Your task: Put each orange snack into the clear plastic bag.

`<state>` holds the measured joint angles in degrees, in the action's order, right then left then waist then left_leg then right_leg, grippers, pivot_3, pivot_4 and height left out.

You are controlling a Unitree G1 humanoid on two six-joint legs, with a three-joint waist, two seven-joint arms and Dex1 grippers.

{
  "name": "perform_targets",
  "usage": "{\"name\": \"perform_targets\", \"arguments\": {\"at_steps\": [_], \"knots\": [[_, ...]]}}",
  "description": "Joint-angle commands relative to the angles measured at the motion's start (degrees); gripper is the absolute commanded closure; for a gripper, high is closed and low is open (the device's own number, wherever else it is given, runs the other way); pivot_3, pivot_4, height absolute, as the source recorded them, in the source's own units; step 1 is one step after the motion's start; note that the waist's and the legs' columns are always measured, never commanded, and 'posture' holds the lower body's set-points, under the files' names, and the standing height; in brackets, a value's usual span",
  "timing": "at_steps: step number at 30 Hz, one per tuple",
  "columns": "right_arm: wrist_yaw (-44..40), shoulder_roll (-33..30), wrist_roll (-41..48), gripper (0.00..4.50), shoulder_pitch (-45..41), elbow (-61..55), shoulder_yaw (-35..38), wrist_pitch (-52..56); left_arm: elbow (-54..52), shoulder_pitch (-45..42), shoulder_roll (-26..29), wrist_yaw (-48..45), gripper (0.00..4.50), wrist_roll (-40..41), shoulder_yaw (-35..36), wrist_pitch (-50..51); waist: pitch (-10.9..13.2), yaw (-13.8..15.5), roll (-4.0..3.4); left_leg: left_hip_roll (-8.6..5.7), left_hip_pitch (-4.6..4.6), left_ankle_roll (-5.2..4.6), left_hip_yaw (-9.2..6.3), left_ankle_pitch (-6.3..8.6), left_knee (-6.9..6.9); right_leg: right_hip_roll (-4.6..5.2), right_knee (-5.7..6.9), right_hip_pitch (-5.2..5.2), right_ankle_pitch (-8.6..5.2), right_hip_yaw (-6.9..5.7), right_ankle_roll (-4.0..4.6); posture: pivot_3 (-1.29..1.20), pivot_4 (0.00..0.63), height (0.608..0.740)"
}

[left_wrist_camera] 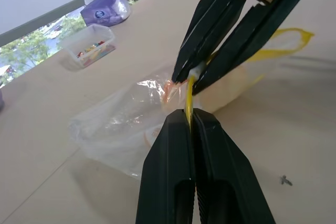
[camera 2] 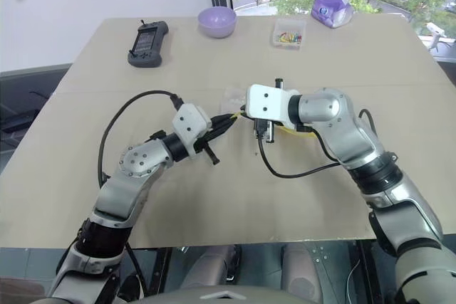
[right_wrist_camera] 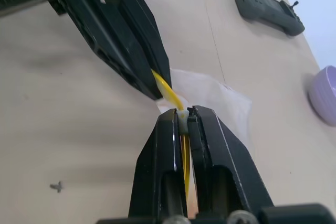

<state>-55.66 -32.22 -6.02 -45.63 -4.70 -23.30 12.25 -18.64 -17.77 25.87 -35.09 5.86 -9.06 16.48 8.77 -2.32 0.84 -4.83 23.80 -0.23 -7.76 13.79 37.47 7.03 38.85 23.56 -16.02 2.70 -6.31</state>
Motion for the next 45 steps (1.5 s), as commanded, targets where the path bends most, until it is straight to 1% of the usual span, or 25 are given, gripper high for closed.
{"name": "perform_targets", "arguments": {"at_steps": [1,15,24,30,34,41,43,45], "knots": [[2.25,-3.03,-1.67,4.43,0.52,0.41,4.70,1.78,-1.06,1.01,1.83,0.26,4.50,0.10,3.27,-0.58,0.00,-0.01,0.00,0.00,0.00,0.00,0.00,0.00,0.00,0.00,0.00,0.00,0.00,0.00,0.00,0.00,0.150,0.740],[3.19,-8.39,-1.87,4.43,4.02,0.83,6.26,2.60,3.01,0.66,5.74,1.04,4.50,-0.50,6.31,-3.90,0.00,0.06,0.00,0.00,0.00,0.00,0.01,0.00,-0.01,0.00,0.00,0.00,0.00,0.01,0.00,0.00,0.150,0.740],[2.62,-14.55,-0.38,4.43,7.05,0.69,9.01,4.63,5.37,0.14,8.15,1.61,4.50,0.14,7.84,-5.47,0.00,0.10,0.00,0.00,0.00,0.00,0.02,0.00,-0.02,0.01,-0.01,0.00,0.00,0.01,0.00,0.00,0.150,0.740],[1.36,-19.12,1.25,4.43,9.89,-0.18,10.95,6.38,5.60,0.00,8.24,1.86,4.50,0.40,7.47,-5.77,0.00,0.15,0.00,0.00,0.00,-0.01,0.02,0.00,-0.02,0.01,-0.01,0.00,0.00,0.01,0.00,0.00,0.150,0.740],[1.46,-21.07,1.72,4.43,10.89,-0.13,11.80,6.61,5.75,-0.11,8.11,1.95,4.50,0.44,7.36,-5.86,0.00,0.13,0.00,0.00,0.00,-0.01,0.04,0.00,-0.02,0.01,-0.01,0.00,0.00,0.02,0.00,0.00,0.150,0.740],[1.74,-21.91,2.34,4.43,10.78,0.00,12.10,6.83,6.19,-0.47,7.70,1.96,4.50,0.43,6.96,-6.05,0.00,0.14,0.00,0.01,0.00,-0.01,0.05,0.00,-0.02,0.01,-0.01,0.00,0.00,0.02,0.00,0.00,0.150,0.740],[3.43,-20.40,2.32,4.43,9.15,1.00,12.49,6.03,6.64,-1.61,7.11,2.25,4.50,0.23,6.56,-6.58,0.01,0.14,0.00,0.01,0.00,-0.01,0.04,0.00,-0.02,0.01,-0.01,0.00,0.00,0.02,0.00,0.00,0.150,0.740],[6.78,-18.66,1.17,4.43,6.42,3.78,12.79,4.12,8.40,-4.61,6.06,3.70,4.50,-0.99,6.07,-7.93,0.01,0.14,0.01,0.01,0.00,-0.01,0.05,0.00,-0.02,0.01,0.00,0.00,0.00,0.02,0.00,0.00,0.150,0.740]]}}
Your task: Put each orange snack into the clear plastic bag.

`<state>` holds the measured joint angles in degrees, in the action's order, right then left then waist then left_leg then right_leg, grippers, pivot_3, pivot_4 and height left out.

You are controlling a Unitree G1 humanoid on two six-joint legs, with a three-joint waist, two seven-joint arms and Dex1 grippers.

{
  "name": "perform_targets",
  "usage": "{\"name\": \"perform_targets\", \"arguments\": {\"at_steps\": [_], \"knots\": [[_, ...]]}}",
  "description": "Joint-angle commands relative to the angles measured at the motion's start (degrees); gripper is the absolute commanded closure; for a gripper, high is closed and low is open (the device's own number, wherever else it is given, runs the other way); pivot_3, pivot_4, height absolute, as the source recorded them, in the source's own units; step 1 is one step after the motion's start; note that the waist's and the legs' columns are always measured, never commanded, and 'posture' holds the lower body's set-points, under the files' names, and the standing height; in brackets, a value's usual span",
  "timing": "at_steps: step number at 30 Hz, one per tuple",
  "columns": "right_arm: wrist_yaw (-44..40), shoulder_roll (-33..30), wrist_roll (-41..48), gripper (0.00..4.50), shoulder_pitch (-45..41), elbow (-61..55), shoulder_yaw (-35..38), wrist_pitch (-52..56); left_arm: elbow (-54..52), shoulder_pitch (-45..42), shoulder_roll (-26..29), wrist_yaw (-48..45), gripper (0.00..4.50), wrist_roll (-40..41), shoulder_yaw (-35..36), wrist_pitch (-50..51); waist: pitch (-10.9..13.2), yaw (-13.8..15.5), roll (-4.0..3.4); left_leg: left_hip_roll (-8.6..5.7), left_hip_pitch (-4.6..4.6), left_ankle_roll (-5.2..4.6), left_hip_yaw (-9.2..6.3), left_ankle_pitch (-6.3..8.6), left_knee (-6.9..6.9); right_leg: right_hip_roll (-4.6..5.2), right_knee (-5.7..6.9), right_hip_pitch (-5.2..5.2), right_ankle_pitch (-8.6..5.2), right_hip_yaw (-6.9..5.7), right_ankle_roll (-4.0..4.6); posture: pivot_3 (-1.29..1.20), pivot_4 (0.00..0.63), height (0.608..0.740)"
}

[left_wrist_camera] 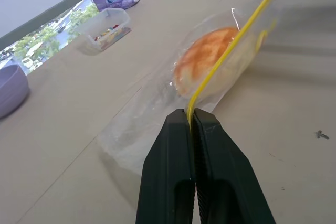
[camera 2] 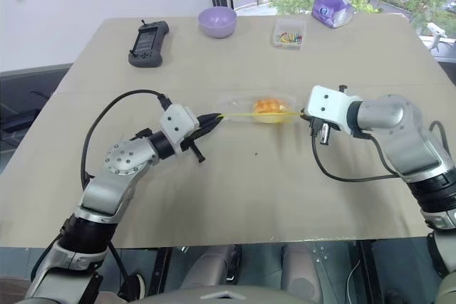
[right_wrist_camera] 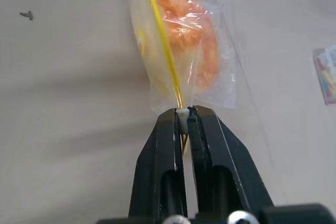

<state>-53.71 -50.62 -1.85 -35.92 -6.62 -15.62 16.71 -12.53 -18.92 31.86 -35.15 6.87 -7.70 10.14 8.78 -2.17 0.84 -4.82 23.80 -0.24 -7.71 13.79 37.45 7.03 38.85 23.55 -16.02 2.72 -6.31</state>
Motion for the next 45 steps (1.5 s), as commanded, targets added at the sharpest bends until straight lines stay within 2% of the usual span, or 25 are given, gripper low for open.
{"name": "perform_targets", "arguments": {"at_steps": [1,6,9,11,13,18,21,24,25,30,31,32,35,38,42,45], "knots": [[6.74,0.55,-3.73,4.43,-4.89,7.55,5.19,-1.43,3.96,-5.61,-0.47,5.02,4.50,-3.17,4.47,-2.82,0.00,0.01,0.00,0.00,0.00,0.00,0.01,0.00,0.01,0.00,0.01,0.00,0.00,0.00,0.00,0.00,0.150,0.740],[18.78,6.45,-6.01,4.43,-16.01,18.52,6.90,-8.45,20.28,-23.81,-4.89,15.91,4.50,-10.40,4.20,-12.78,0.06,0.09,0.10,-0.12,0.04,0.02,0.00,-0.01,0.04,0.00,0.02,0.01,0.01,-0.04,0.00,0.00,0.150,0.740],[23.06,8.55,-6.67,4.43,-21.10,22.88,7.80,-13.01,28.56,-33.08,-6.94,20.86,4.50,-11.93,5.01,-17.10,0.11,0.01,0.18,-0.14,0.09,0.02,-0.01,-0.01,0.01,0.08,-0.08,0.05,0.01,-0.06,0.00,0.00,0.150,0.740],[24.03,8.97,-6.95,4.43,-23.04,24.74,8.05,-14.92,32.04,-36.92,-7.59,21.48,4.50,-11.92,4.99,-19.47,0.12,-0.13,0.21,-0.13,0.16,0.02,-0.01,-0.01,-0.01,0.09,-0.13,0.11,0.01,-0.09,0.00,0.00,0.150,0.740],[22.86,8.47,-7.05,4.43,-22.72,24.90,7.76,-15.60,32.66,-37.21,-7.55,20.32,4.50,-11.68,4.30,-20.97,0.11,-0.32,0.20,-0.13,0.17,0.02,0.00,-0.01,-0.13,0.12,-0.27,0.13,0.01,-0.11,0.00,0.00,0.150,0.740],[14.60,5.62,-4.48,4.43,-14.83,17.49,7.68,-11.88,23.92,-26.92,-6.41,11.86,4.50,-8.26,2.24,-17.18,0.12,-0.52,0.18,-0.11,0.16,0.02,0.02,-0.01,-0.17,0.09,-0.26,0.16,0.00,-0.14,0.00,0.00,0.150,0.740],[6.31,2.25,-0.62,4.43,-6.22,8.04,7.62,-5.73,11.94,-14.16,-2.72,2.10,4.50,-4.39,-0.37,-9.01,0.12,-0.69,0.16,-0.06,0.15,0.01,0.01,0.00,-0.09,0.08,-0.09,0.16,0.00,-0.11,0.01,0.00,0.150,0.740],[1.18,0.01,2.85,4.43,0.94,0.19,8.00,-0.43,1.68,-3.84,1.47,-3.29,4.50,-2.26,-1.63,-0.59,0.20,-0.74,0.10,-0.04,0.18,0.00,0.01,-0.01,-0.02,0.07,0.02,0.22,0.00,-0.08,0.01,0.00,0.150,0.740],[-0.44,-0.84,3.90,3.70,3.17,-2.00,8.01,1.28,-0.88,-1.28,2.29,-3.83,3.81,-1.84,-1.52,1.74,0.20,-0.59,0.07,0.01,0.12,0.00,0.02,0.00,-0.01,0.03,0.06,0.17,0.00,-0.05,0.01,0.00,0.150,0.740],[-7.80,-7.43,11.06,1.46,12.52,-10.06,11.23,12.72,-13.01,8.67,5.35,-6.07,1.63,4.84,1.83,13.32,0.19,0.10,0.05,0.03,-0.07,-0.18,-0.01,0.10,0.03,0.00,0.10,-0.03,0.00,-0.08,0.01,0.00,0.150,0.740],[-9.44,-8.76,13.29,1.45,14.26,-10.86,12.96,14.35,-14.86,10.05,5.55,-5.61,1.15,6.21,3.38,15.74,0.20,0.22,0.05,0.03,-0.06,-0.18,-0.02,0.10,0.04,0.01,0.10,-0.04,0.00,-0.08,0.01,0.00,0.150,0.740],[-10.77,-9.72,15.55,1.45,15.74,-11.21,15.02,15.72,-16.41,11.12,5.96,-5.35,0.85,7.64,5.26,17.94,0.20,0.28,0.05,0.03,-0.05,-0.18,-0.02,0.10,0.04,0.02,0.07,-0.04,0.00,-0.09,0.01,0.00,0.150,0.740],[-12.67,-10.64,20.98,1.45,19.06,-10.67,21.51,17.94,-20.09,13.65,7.24,-6.10,0.85,12.81,11.54,22.68,0.19,0.36,0.05,0.04,-0.06,-0.18,-0.02,0.10,0.03,0.01,0.06,-0.05,0.00,-0.10,0.01,0.00,0.150,0.740],[-14.16,-11.27,24.88,1.45,22.56,-5.43,30.15,19.03,-21.05,15.96,9.08,-5.97,0.85,17.62,21.16,27.12,0.19,0.37,0.05,0.09,-0.11,-0.20,0.02,0.11,0.01,-0.01,0.06,-0.08,0.00,-0.10,0.01,0.00,0.150,0.740],[-16.07,-12.43,24.95,1.45,28.05,0.62,39.12,13.39,-21.55,19.94,12.07,-8.80,0.85,23.06,31.51,29.50,0.19,0.71,0.05,0.08,-0.10,-0.19,0.04,0.11,0.00,0.01,0.00,-0.09,0.00,-0.10,0.02,0.00,0.150,0.740],[-16.53,-9.83,26.11,1.45,29.88,4.27,45.40,5.89,-21.98,23.25,14.01,-11.07,0.85,24.21,35.24,28.72,0.18,0.78,0.03,0.10,-0.13,-0.16,0.11,0.10,0.00,0.01,0.00,-0.10,0.00,-0.07,0.02,0.00,0.150,0.740]]}}
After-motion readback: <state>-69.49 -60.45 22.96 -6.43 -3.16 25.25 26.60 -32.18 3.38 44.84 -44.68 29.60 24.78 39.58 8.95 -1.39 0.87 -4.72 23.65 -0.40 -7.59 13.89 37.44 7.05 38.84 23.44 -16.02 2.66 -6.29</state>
